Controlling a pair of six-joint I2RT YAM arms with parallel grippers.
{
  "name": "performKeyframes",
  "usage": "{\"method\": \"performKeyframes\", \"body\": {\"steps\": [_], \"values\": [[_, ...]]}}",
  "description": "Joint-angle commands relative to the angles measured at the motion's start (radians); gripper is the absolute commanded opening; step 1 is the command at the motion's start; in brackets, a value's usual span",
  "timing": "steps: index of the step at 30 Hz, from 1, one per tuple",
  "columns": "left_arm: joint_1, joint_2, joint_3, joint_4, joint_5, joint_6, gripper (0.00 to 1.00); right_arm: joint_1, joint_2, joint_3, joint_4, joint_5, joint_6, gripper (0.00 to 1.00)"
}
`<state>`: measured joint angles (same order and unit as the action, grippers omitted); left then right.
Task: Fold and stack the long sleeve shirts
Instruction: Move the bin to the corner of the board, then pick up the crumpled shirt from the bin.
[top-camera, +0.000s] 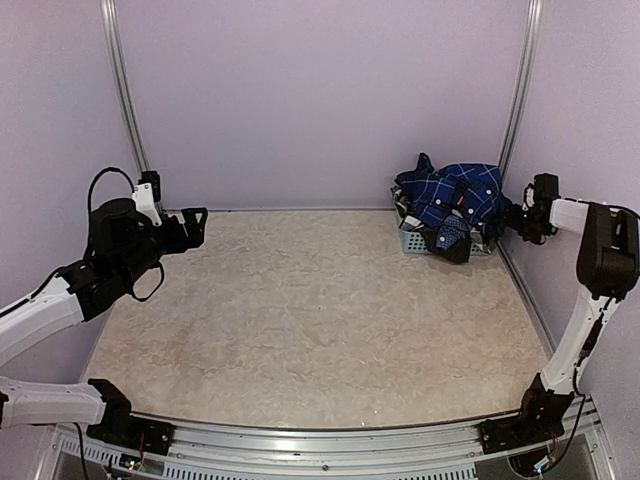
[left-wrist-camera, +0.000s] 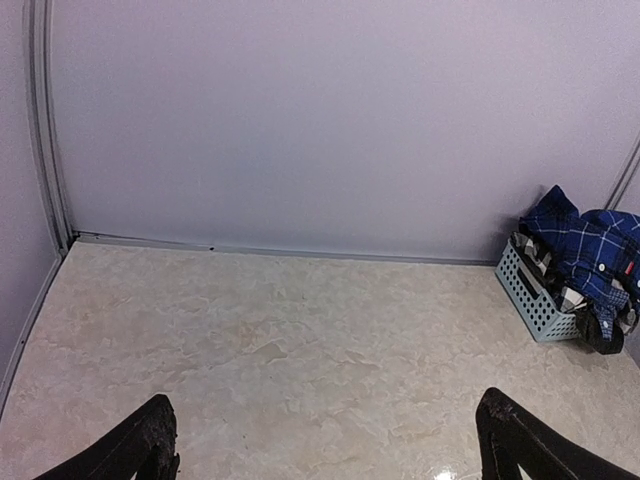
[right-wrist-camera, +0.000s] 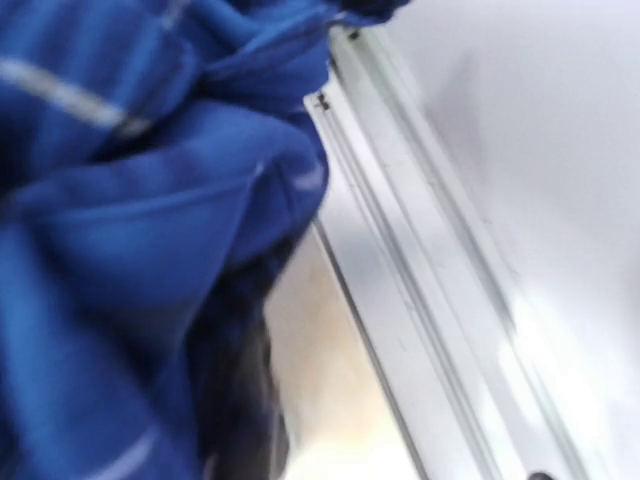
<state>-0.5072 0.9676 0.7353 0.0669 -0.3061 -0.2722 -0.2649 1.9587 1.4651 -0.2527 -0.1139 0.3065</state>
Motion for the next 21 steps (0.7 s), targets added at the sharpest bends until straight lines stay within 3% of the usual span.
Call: {"method": "performKeyframes", "body": {"steps": [1, 5, 8, 21], "values": [[-0.008, -0.006, 0.013, -0.001, -0.018, 0.015, 0.99, -0.017, -0.225, -0.102, -0.085, 0.065, -0.048, 0.85], [-0.008, -0.002, 0.017, 0.000, -0.017, 0.019, 0.99, -0.002, -0.380, -0.177, -0.085, 0.026, -0.057, 0.85], [-0.009, 0.004, 0.018, 0.001, -0.010, 0.014, 0.99, 0.041, -0.403, -0.160, -0.076, -0.063, -0.074, 0.85], [-0.010, 0.001, 0.022, -0.004, -0.012, 0.008, 0.99, 0.165, -0.069, 0.236, -0.205, -0.123, -0.149, 0.83]]}}
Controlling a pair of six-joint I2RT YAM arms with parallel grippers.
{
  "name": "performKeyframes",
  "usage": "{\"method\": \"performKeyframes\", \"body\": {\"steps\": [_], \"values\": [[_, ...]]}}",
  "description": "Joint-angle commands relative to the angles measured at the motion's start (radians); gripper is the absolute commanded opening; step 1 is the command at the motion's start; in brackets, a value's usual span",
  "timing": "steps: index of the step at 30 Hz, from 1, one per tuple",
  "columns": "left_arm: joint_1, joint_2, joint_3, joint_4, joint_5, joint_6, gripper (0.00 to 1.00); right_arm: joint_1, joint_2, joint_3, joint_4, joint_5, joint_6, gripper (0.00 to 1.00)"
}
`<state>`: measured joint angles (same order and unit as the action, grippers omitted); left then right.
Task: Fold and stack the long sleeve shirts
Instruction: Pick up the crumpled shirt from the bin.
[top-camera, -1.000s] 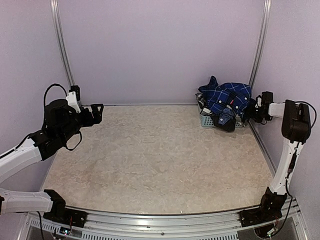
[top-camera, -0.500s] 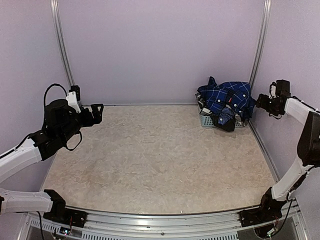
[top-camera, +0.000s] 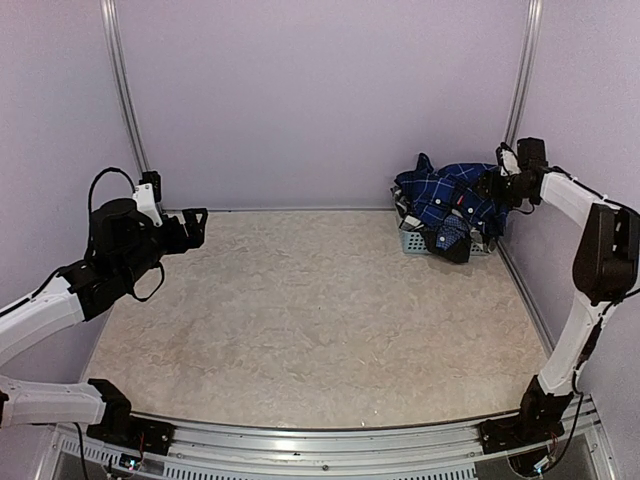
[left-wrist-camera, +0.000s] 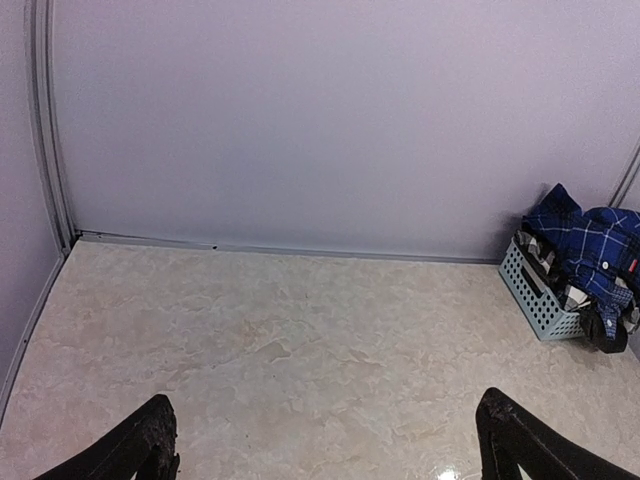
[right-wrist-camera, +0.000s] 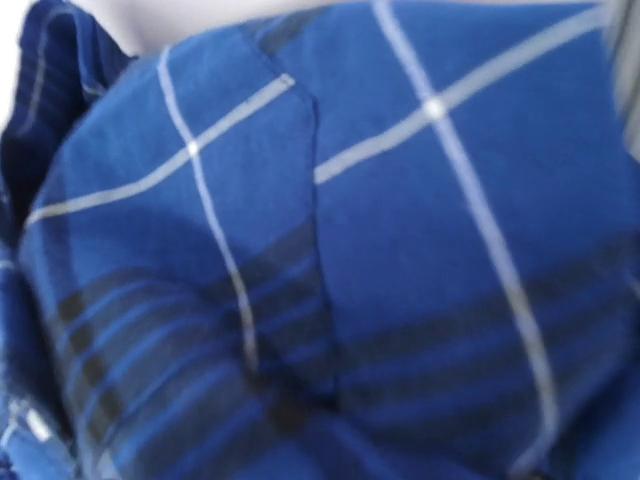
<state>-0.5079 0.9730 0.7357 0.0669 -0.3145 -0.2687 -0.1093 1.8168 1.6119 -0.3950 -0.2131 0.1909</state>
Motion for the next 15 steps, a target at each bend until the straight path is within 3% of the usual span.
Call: {"method": "performKeyframes", "body": {"steps": [1, 6, 8, 12, 14, 15], "values": [[-0.009, -0.003, 0.023, -0.004, -0.002, 0.005, 0.99, 0.013, 0.101, 0.114, -0.073, -0.023, -0.037, 0.82], [-0.009, 0.001, 0.022, -0.008, -0.004, 0.003, 0.99, 0.051, 0.173, 0.174, -0.075, 0.008, -0.078, 0.71], [-0.009, 0.001, 0.016, -0.003, -0.004, 0.003, 0.99, 0.066, 0.182, 0.190, -0.080, 0.021, -0.083, 0.56], [-0.009, 0.009, 0.025, -0.007, 0.006, 0.003, 0.99, 0.086, 0.092, 0.149, -0.036, -0.042, -0.054, 0.11], [-0.011, 0.012, 0.031, -0.013, 0.008, 0.002, 0.99, 0.105, 0.025, 0.141, -0.021, -0.061, -0.052, 0.00], [-0.011, 0.010, 0.032, -0.013, 0.009, 0.001, 0.99, 0.131, -0.004, 0.153, -0.030, -0.061, -0.056, 0.00]]}}
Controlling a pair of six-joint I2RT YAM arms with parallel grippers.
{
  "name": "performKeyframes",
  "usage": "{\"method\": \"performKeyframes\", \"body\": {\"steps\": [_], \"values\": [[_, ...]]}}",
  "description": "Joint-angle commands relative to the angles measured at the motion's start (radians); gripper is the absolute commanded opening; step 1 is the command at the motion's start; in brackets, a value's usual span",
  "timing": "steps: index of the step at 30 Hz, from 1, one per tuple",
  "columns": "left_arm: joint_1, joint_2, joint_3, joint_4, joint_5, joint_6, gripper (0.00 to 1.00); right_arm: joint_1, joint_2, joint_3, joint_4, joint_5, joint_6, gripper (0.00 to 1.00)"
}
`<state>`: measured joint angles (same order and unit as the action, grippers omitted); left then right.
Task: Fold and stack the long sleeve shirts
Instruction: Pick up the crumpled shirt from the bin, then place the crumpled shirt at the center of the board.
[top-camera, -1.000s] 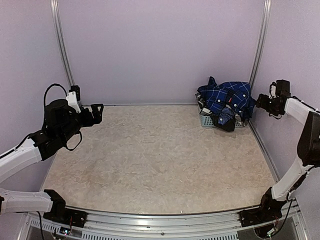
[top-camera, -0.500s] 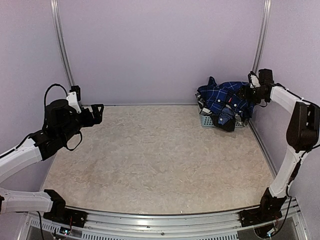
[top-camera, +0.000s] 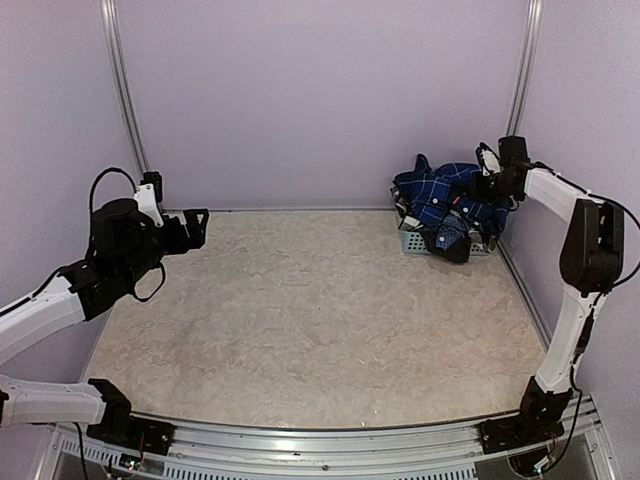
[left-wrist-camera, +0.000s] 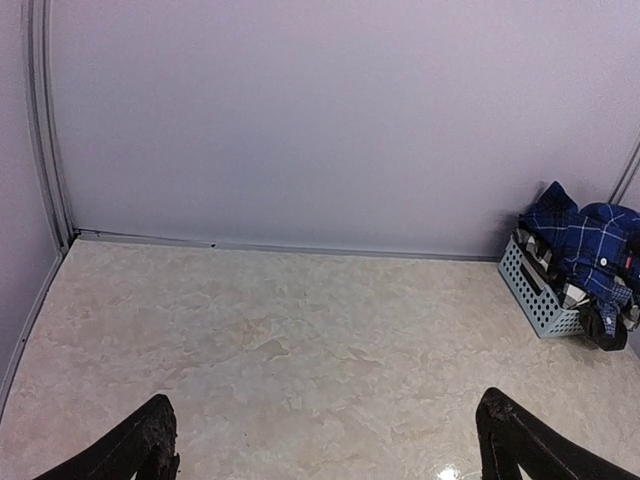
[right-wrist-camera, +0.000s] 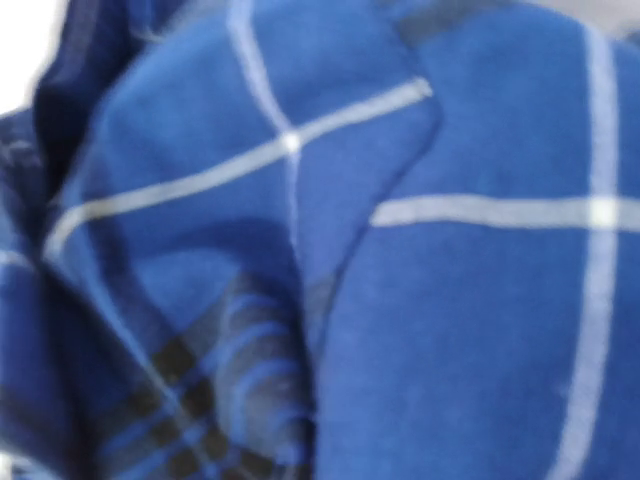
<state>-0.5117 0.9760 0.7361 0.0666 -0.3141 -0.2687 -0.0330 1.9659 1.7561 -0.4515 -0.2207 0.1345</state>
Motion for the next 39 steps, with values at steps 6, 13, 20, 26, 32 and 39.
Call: {"method": "performKeyframes", "body": {"steps": [6, 13, 20, 26, 32, 39], "values": [[-0.009, -0.006, 0.025, -0.011, 0.002, 0.006, 0.99, 0.240, -0.284, 0.155, -0.089, -0.167, -0.035, 0.00], [-0.008, -0.011, 0.031, -0.014, -0.012, 0.014, 0.99, 0.529, -0.393, 0.202, -0.139, -0.360, 0.001, 0.00], [-0.009, -0.010, 0.023, -0.016, -0.032, 0.011, 0.99, 0.595, -0.485, -0.027, -0.080, -0.366, 0.066, 0.03], [-0.010, -0.001, 0.022, -0.016, -0.019, 0.006, 0.99, 0.572, -0.499, -0.237, -0.189, 0.031, 0.040, 0.47], [-0.036, 0.013, 0.028, -0.030, 0.001, 0.024, 0.99, 0.560, -0.557, -0.355, -0.213, 0.177, 0.048, 0.84], [-0.187, 0.077, 0.043, -0.161, -0.048, 0.040, 0.99, 0.783, -0.565, -0.497, -0.123, -0.029, -0.022, 0.91]]}}
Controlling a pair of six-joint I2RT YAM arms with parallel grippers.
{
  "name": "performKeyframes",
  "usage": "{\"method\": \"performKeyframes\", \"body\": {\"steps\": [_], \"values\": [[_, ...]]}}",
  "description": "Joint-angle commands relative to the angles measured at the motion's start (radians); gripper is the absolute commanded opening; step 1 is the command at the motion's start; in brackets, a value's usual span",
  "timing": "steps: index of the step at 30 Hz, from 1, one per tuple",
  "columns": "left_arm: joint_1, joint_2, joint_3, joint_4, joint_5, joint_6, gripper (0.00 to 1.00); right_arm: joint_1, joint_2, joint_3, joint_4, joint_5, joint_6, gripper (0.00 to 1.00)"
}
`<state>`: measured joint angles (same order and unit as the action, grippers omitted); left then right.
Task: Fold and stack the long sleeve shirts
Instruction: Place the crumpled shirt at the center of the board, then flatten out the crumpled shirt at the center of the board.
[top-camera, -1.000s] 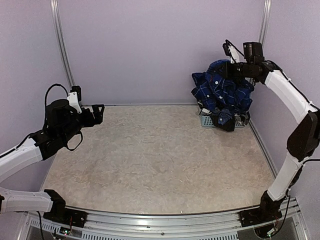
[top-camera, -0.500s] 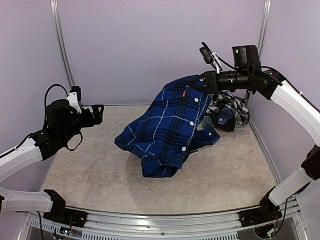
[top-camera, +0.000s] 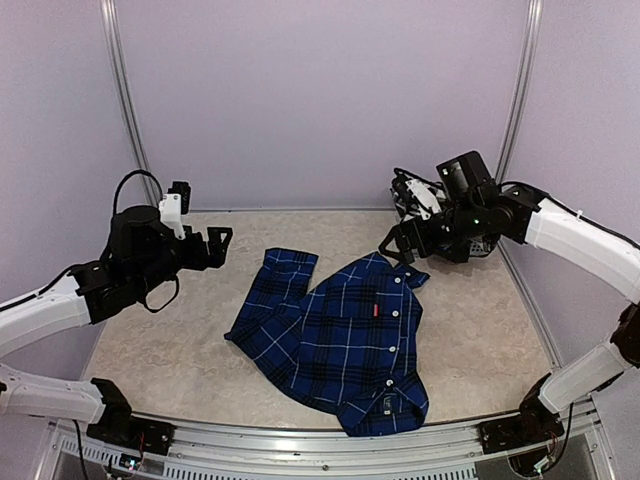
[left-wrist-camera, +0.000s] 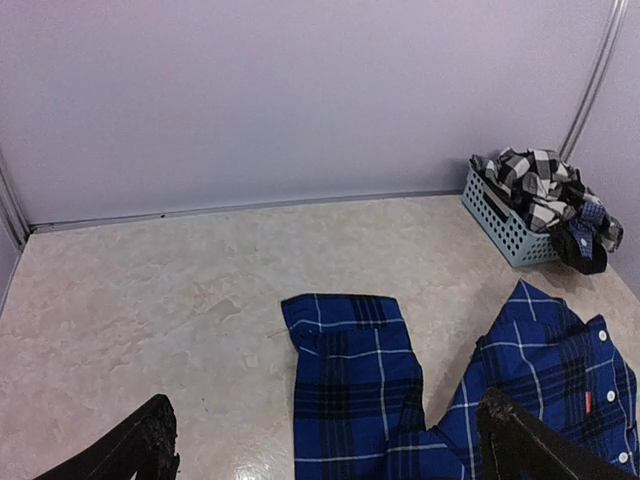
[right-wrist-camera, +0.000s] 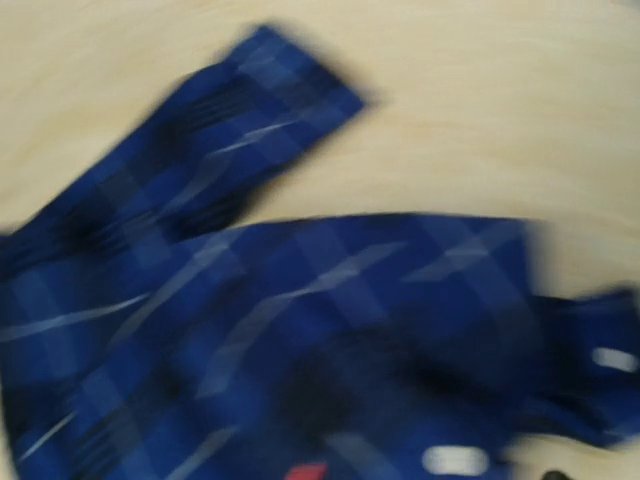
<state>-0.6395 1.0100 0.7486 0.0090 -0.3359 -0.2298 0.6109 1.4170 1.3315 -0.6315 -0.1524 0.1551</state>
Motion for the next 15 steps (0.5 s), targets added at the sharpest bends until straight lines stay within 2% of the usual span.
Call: {"method": "performKeyframes", "body": {"steps": [1, 5, 8, 12, 15], "values": [[-0.060, 0.054, 0.024, -0.125, -0.011, -0.038, 0.99, 0.183, -0.006, -0.094, 0.072, -0.114, -0.049, 0.90], [-0.052, 0.078, -0.034, -0.152, 0.039, -0.193, 0.99, 0.357, 0.043, -0.181, 0.112, -0.152, -0.062, 0.88], [-0.031, 0.062, -0.082, -0.127, 0.092, -0.262, 0.99, 0.474, 0.084, -0.219, 0.093, -0.114, -0.062, 0.87], [-0.024, 0.047, -0.114, -0.103, 0.172, -0.298, 0.99, 0.476, 0.053, -0.288, 0.076, 0.028, 0.062, 0.88], [-0.036, 0.056, -0.132, -0.093, 0.225, -0.312, 0.99, 0.452, 0.021, -0.311, 0.078, 0.023, 0.115, 0.88]]}}
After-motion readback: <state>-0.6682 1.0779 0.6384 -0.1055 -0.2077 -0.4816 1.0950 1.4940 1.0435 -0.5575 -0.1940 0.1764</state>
